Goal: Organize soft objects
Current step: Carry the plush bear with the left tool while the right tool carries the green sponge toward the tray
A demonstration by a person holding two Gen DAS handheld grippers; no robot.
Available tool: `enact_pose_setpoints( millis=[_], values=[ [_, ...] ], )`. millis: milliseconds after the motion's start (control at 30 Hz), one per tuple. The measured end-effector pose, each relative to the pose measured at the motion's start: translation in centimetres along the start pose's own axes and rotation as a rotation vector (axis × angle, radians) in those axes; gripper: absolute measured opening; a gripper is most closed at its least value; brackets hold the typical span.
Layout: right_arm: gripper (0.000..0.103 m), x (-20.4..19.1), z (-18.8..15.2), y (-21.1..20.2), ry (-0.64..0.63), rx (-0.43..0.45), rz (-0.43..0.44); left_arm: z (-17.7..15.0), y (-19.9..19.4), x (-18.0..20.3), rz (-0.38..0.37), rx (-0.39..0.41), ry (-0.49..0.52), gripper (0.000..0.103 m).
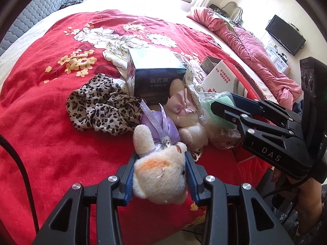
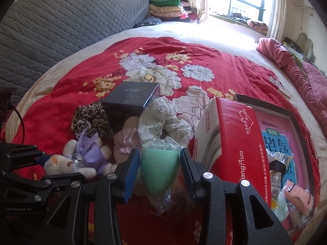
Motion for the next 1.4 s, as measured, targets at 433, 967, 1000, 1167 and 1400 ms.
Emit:
enact_pose_setpoints(
  millis=[433,967,1000,1167,1400],
  values=[
    [0.042,0.2,0.3,1.4,-0.058,-0.013,-0.101,0.1,-0.4,0.1,0.023,0.019,0.014,0.043],
    [0.040,2.8,0.6,-5.3,0.153,0.116,0.094,1.0,-3.3,2.7,0.064,0.090,0.034,0.043],
    [0.040,2.9,0.6,-5.6,0.154,0.120,0.099,1.1,-3.4,3.0,0.070,0.091,0.036,0.043],
    [0.040,3.3,0.7,-7.6,0.160,0.160,0.109,1.4,-4.5,4.6,0.069,0.105,0.040,0.043],
    [0.040,4.8,1.1,-10.5,0.188,0.224,0.116,2.6,-6.3,7.7,0.061,0.136,0.075,0.043]
  ],
)
Point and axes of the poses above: each gripper's, at about its wrist camera, not at the fingertips, and y roughly the way its jaws point, x to its right, z to its top, the point moved 10 cm from there along y, roughly the way its jaws point, and after that the axes turned 6 degrees about -x, right-handed, at the moved point
